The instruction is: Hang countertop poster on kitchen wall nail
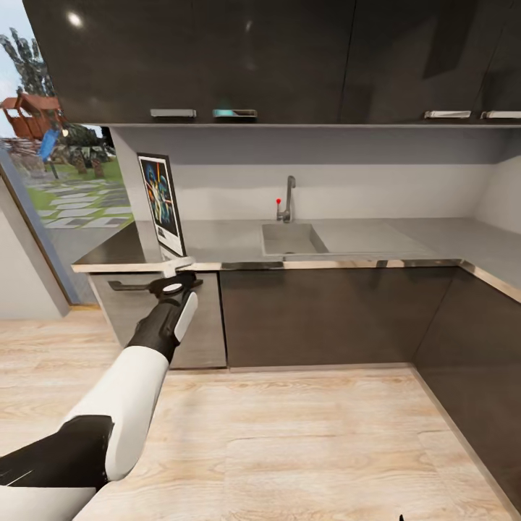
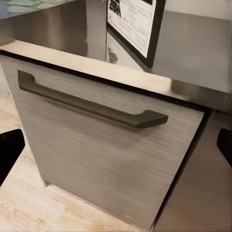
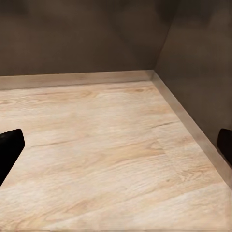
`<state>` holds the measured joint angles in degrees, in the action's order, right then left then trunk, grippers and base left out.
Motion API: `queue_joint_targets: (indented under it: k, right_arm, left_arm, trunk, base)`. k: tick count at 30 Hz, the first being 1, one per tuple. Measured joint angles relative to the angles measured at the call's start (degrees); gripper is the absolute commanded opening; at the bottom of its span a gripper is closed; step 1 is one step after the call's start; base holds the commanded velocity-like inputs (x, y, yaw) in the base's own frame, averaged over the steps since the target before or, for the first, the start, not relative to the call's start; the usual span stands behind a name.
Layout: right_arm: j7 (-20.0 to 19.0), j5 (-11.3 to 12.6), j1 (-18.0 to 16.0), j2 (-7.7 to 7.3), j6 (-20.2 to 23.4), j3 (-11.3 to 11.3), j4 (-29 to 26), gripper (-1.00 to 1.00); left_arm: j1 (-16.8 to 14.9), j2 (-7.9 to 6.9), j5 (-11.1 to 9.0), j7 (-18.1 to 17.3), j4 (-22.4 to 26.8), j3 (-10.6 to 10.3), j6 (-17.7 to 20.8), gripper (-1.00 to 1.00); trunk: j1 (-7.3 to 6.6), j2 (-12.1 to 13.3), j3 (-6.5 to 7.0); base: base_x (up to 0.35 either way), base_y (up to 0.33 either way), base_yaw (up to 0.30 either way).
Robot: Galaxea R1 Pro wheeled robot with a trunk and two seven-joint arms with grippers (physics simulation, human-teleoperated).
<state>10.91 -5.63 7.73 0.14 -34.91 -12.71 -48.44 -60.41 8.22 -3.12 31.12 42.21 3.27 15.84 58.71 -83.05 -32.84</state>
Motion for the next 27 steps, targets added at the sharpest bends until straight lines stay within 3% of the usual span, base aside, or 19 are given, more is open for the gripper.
queue_joint_targets:
  k: [17,27]
  right_arm:
    - [0.07,-0.01,0.00,-0.06,-0.02,0.08,1.05,1.00]
    - [0.07,-0.17,0.00,-0.06,-0.03,0.14,1.11,1.00]
  left_arm:
    - [-0.03,-0.06,0.01,0.17,-0.11,0.02,-0.12,1.00]
    - [-0.04,-0.72,0.03,0.30,-0.16,0.17,-0.13,1.00]
  trunk:
    - [-0.01,0.00,0.00]
    - [0.01,0.00,0.00]
  base:
    - [0.256,-0.191,0.000]
    - [0.162,-0.043,0.004]
